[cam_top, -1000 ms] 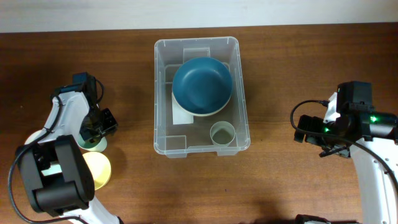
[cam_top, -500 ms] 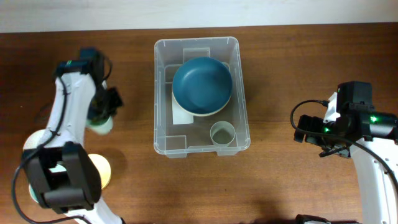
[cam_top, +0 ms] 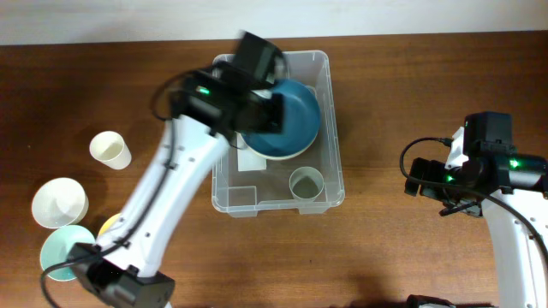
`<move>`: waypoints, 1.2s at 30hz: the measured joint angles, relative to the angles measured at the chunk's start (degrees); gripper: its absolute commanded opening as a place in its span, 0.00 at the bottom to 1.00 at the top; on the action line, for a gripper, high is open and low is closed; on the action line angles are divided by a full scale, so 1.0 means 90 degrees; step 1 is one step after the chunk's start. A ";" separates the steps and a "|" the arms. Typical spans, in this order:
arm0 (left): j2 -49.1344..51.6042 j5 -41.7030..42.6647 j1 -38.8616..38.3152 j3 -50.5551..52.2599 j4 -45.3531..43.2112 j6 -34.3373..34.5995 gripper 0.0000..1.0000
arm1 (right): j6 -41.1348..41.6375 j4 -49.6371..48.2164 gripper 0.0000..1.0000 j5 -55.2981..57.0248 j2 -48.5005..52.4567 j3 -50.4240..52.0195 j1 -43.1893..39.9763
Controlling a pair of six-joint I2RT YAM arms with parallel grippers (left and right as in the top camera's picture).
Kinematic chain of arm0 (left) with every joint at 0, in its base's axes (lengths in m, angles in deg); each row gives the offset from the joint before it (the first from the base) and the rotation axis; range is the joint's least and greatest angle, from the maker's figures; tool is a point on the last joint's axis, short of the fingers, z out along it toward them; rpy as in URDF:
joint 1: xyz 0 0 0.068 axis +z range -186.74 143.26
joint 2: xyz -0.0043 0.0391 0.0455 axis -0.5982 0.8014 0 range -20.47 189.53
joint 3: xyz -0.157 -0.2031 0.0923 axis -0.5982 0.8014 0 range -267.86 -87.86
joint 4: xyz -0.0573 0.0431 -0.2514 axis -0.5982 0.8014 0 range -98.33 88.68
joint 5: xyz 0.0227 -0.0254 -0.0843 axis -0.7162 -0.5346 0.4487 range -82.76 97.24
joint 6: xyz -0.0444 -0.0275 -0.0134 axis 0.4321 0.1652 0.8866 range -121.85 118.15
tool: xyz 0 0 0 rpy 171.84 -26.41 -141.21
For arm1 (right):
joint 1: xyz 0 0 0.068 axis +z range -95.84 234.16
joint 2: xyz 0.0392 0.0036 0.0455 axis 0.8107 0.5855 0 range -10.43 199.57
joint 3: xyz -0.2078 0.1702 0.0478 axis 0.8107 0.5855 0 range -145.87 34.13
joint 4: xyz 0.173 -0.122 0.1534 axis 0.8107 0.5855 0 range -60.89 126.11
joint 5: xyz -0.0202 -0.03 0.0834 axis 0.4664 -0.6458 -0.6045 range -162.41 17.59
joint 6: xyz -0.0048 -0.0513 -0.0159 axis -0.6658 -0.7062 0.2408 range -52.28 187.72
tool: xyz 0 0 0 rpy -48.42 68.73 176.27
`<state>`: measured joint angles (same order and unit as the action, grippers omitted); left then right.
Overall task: Pack container
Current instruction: 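Grasp the mint cup with the left gripper and carry it to the container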
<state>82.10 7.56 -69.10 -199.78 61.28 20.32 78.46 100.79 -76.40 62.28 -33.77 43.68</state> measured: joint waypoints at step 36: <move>0.1678 0.0996 -0.1372 0.0000 0.0512 0.0491 0.28 | 0.0000 0.0002 0.98 0.0000 0.0000 0.0000 0.0000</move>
<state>97.20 16.52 -81.45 -199.78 65.89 24.74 78.46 100.81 -76.40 62.28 -33.77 43.68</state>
